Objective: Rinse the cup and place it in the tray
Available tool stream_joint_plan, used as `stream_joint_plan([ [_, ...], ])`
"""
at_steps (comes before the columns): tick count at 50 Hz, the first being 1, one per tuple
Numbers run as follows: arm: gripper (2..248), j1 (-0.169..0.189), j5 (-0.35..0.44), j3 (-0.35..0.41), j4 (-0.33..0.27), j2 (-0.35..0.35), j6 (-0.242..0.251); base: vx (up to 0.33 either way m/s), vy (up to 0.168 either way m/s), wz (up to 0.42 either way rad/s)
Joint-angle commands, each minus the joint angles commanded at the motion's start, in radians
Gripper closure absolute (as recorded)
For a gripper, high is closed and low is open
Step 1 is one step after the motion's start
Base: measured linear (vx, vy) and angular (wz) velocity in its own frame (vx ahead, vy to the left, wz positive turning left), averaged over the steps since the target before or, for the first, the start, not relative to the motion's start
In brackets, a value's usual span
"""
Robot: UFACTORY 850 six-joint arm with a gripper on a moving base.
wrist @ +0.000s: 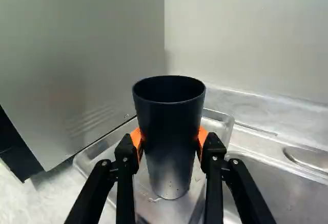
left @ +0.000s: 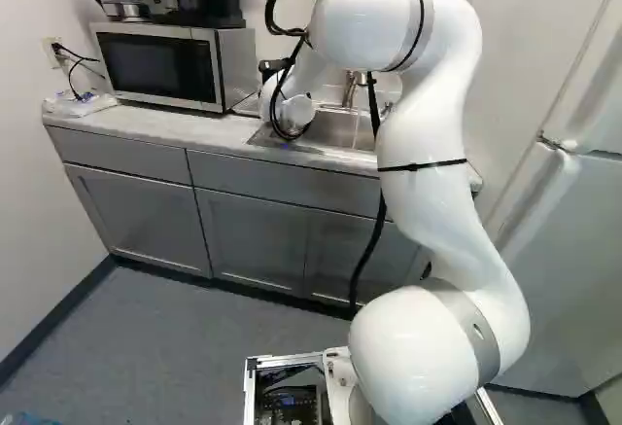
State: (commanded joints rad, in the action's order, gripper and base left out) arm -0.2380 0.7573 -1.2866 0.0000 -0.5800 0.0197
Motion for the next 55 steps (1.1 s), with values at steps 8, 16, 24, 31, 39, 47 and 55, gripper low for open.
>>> stream_joint_plan([
  [8,128,0.000,0.000,0.000,0.000,0.000,0.000,0.000,0.000,0.000],
  [16,128,0.000,0.000,0.000,0.000,0.000,0.000,0.000,0.000,0.000],
  [24,102,0.000,0.000,0.000,0.000,0.000,0.000,0.000,0.000,0.000],
  [31,68,0.000,0.000,0.000,0.000,0.000,0.000,0.000,0.000,0.000],
  [39,3,0.000,0.000,0.000,0.000,0.000,0.000,0.000,0.000,0.000],
  [47,3,0.000,0.000,-0.001,0.000,0.003,0.000,0.000,0.000,0.000],
  [55,3,0.000,0.000,-0.004,0.000,0.013,0.000,0.000,0.000,0.000],
])
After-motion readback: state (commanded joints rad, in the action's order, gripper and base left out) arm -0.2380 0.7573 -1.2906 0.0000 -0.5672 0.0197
